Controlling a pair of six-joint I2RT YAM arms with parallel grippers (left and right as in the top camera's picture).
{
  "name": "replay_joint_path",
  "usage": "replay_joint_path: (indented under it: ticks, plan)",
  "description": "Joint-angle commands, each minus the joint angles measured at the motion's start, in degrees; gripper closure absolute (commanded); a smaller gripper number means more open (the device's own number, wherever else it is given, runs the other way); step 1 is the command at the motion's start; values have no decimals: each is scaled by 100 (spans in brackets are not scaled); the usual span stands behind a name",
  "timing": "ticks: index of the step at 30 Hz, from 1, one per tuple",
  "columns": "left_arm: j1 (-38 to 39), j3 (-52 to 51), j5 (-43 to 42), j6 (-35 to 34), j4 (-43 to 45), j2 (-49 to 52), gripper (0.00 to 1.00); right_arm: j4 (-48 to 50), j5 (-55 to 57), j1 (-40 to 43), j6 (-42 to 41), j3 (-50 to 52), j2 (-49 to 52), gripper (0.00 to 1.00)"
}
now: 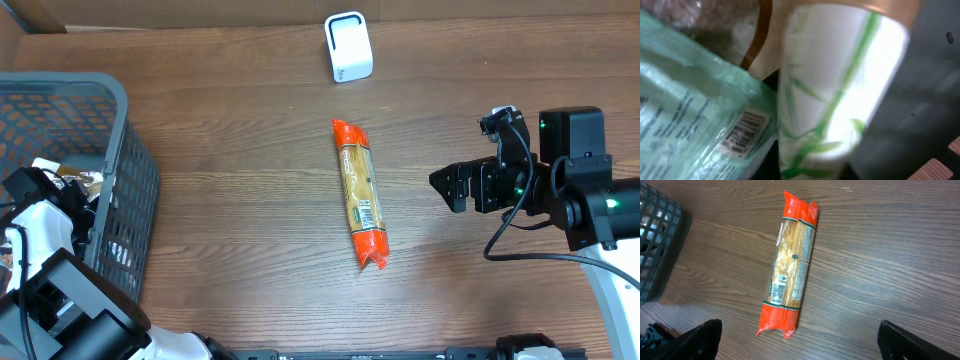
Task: Scan the item barcode
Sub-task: 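Reach the left gripper into the basket and grasp the white-green tube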
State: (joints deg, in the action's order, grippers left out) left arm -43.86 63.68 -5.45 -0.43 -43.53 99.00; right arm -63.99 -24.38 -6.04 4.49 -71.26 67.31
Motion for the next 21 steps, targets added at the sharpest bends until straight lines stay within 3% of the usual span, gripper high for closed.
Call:
replay_joint_path:
  ticks: [1, 9, 15, 21]
  plan:
    - [11, -35, 125, -149, 35, 31, 96, 24, 35, 7, 9, -146, -2, 0]
    - [11, 837, -101, -140, -623, 20, 96, 26, 35, 7, 9, -146, -2, 0]
    - [11, 2833, -282, -37, -2013, 20, 96, 37, 35, 7, 9, -146, -2, 0]
    - [17, 5023, -1154, 483, -3136, 20, 96, 42, 35, 7, 9, -146, -2, 0]
